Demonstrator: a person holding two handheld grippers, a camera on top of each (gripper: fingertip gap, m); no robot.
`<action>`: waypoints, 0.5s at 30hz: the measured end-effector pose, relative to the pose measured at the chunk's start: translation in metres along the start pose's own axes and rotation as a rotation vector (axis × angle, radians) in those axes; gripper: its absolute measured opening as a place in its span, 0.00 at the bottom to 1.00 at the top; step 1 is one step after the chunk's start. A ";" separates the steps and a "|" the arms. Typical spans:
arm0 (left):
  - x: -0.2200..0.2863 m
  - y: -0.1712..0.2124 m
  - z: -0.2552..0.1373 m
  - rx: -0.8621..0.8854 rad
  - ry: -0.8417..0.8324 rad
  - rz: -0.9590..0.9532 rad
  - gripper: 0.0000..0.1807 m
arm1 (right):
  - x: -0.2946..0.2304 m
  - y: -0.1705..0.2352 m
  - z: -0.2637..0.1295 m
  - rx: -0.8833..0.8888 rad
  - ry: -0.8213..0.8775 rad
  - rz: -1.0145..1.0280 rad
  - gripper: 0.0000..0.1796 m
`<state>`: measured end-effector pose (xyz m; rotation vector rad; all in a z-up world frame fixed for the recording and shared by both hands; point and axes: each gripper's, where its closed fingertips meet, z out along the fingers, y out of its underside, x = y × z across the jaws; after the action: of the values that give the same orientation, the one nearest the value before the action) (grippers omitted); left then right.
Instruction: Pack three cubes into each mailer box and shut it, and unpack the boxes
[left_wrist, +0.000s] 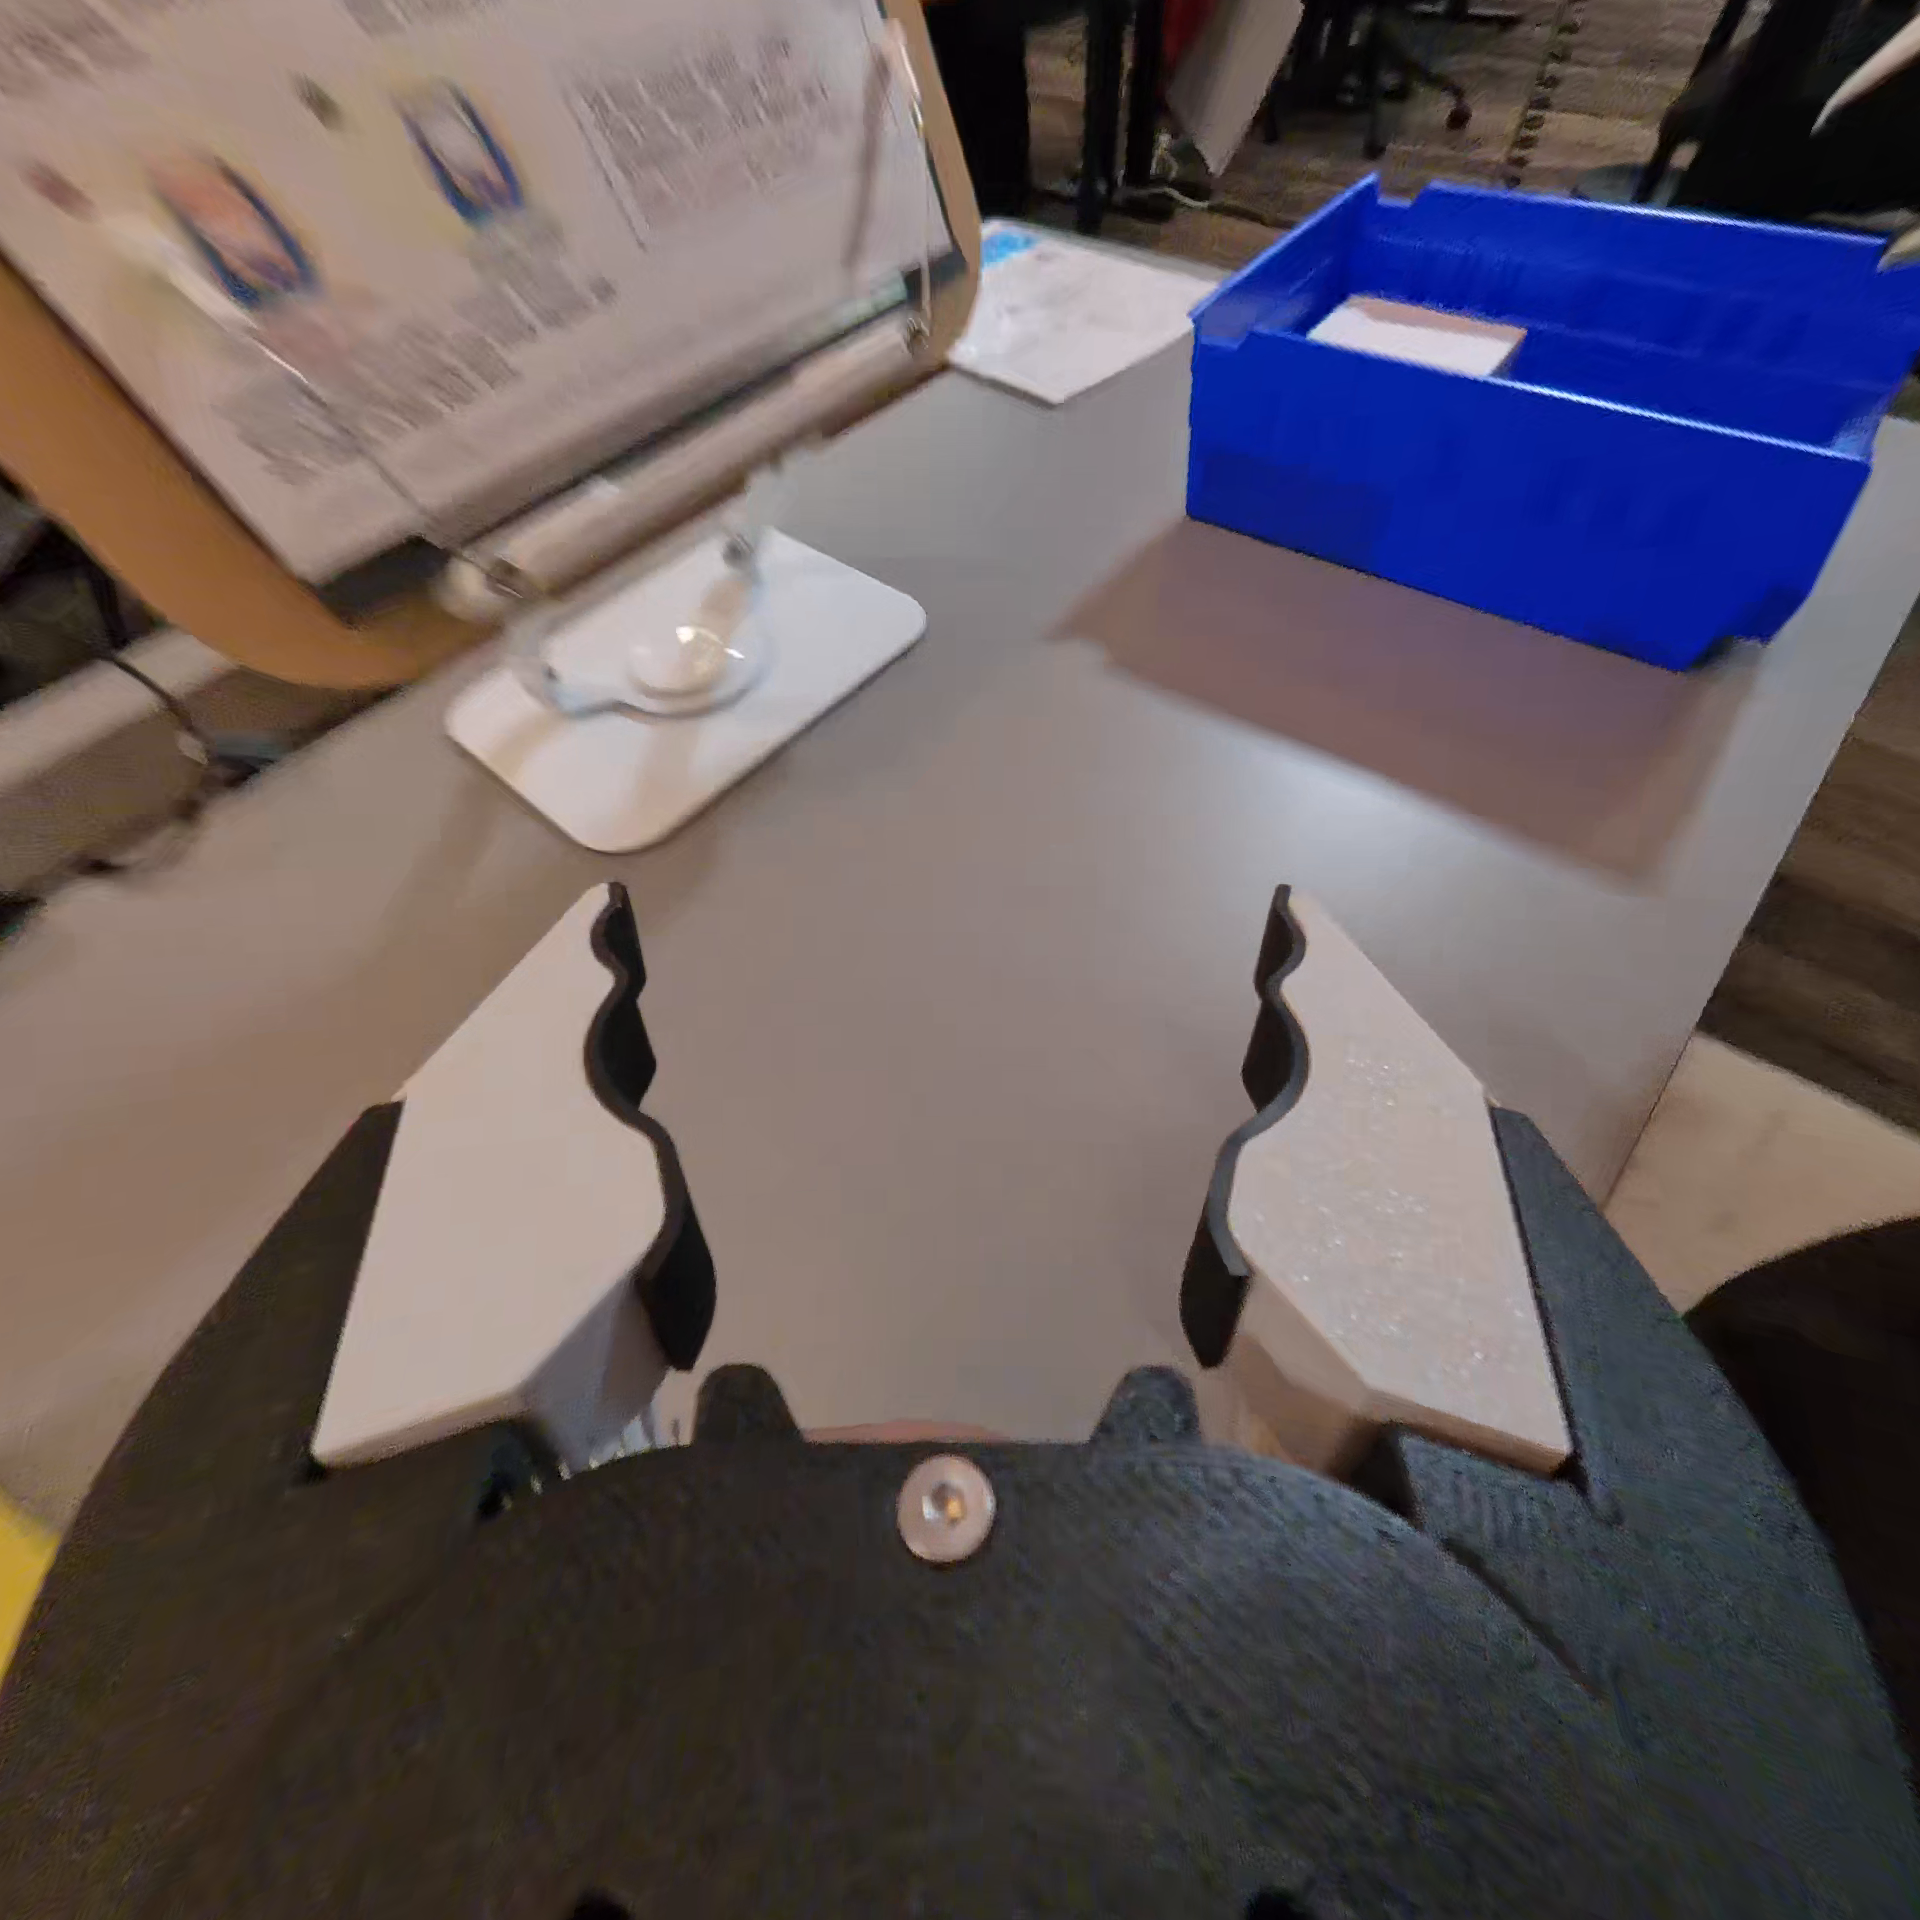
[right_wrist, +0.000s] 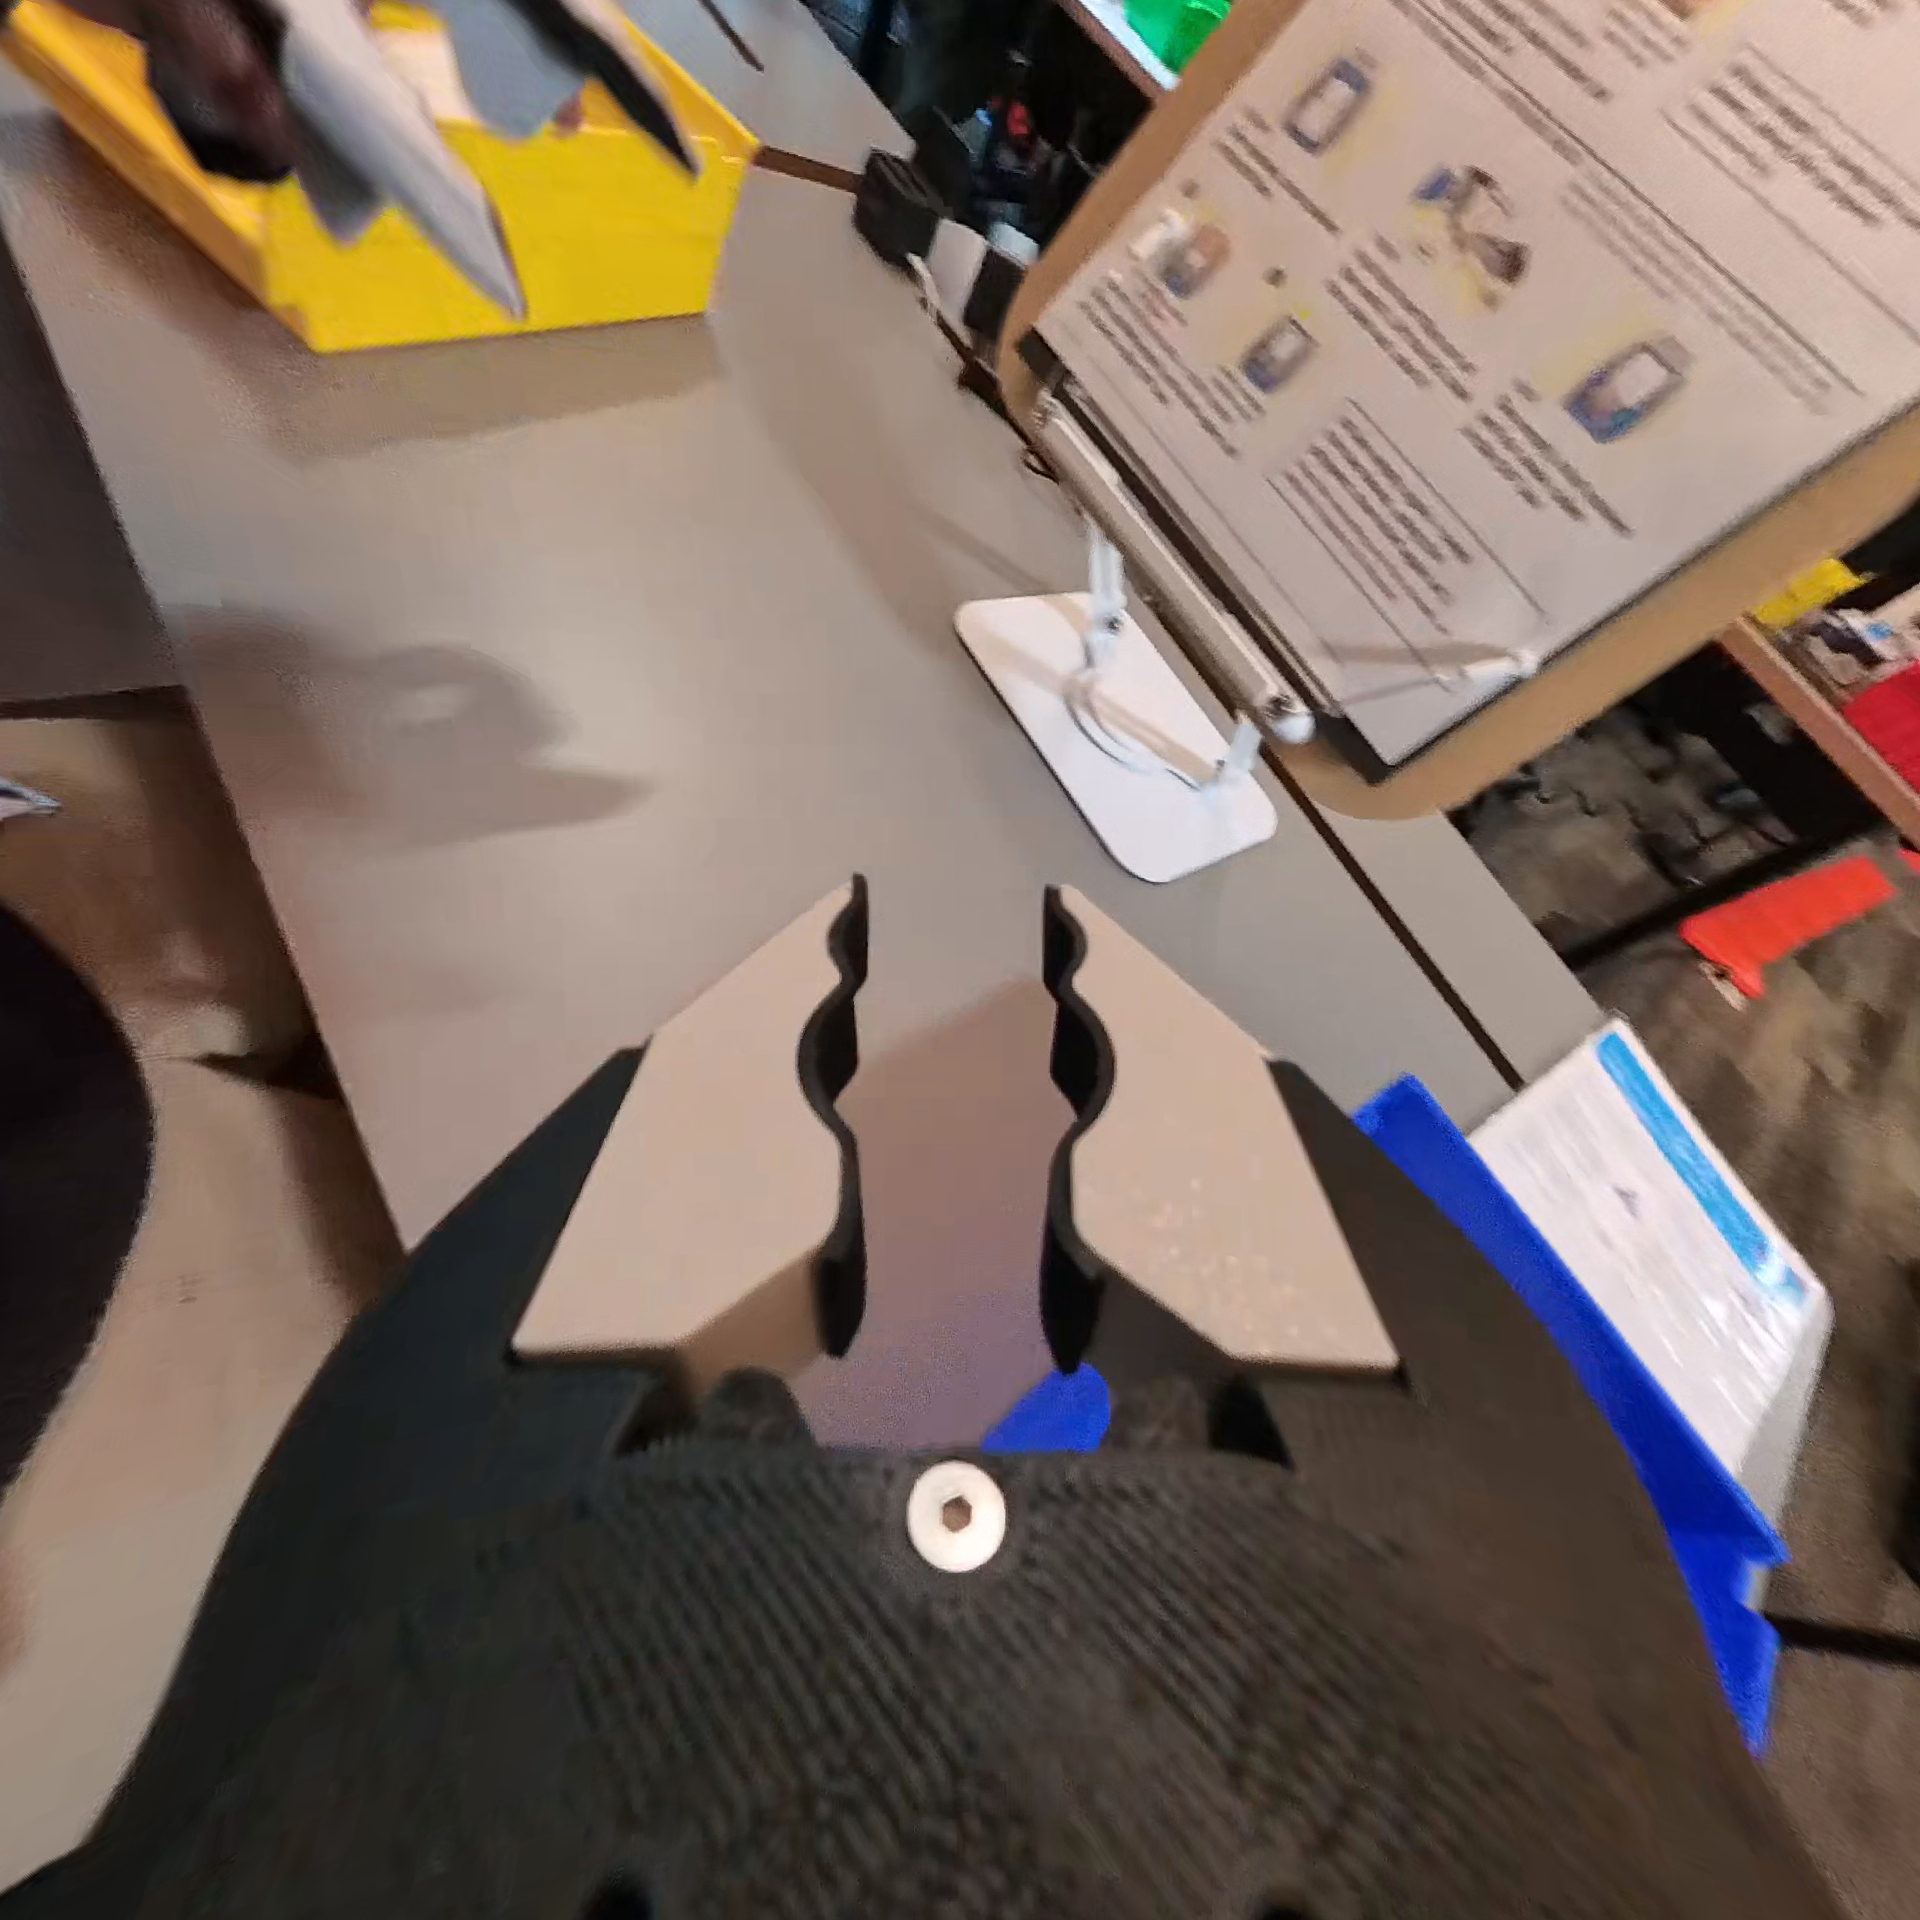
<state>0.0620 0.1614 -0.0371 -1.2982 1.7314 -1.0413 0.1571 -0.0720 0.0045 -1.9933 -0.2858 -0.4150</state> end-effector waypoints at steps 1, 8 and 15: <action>-0.012 -0.005 -0.018 0.009 0.017 0.054 0.64 | -0.008 -0.002 0.003 0.001 -0.018 -0.005 0.18; -0.151 0.051 -0.107 -0.342 -0.126 0.309 0.76 | -0.052 0.001 0.036 0.018 -0.126 0.046 0.17; -0.260 0.171 -0.133 -0.833 -0.109 0.092 0.77 | -0.079 -0.010 0.057 0.035 -0.197 0.068 0.17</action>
<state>-0.0630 0.4654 -0.1174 -1.6875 2.2037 -0.1534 0.0901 -0.0180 -0.0427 -2.0057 -0.3449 -0.1688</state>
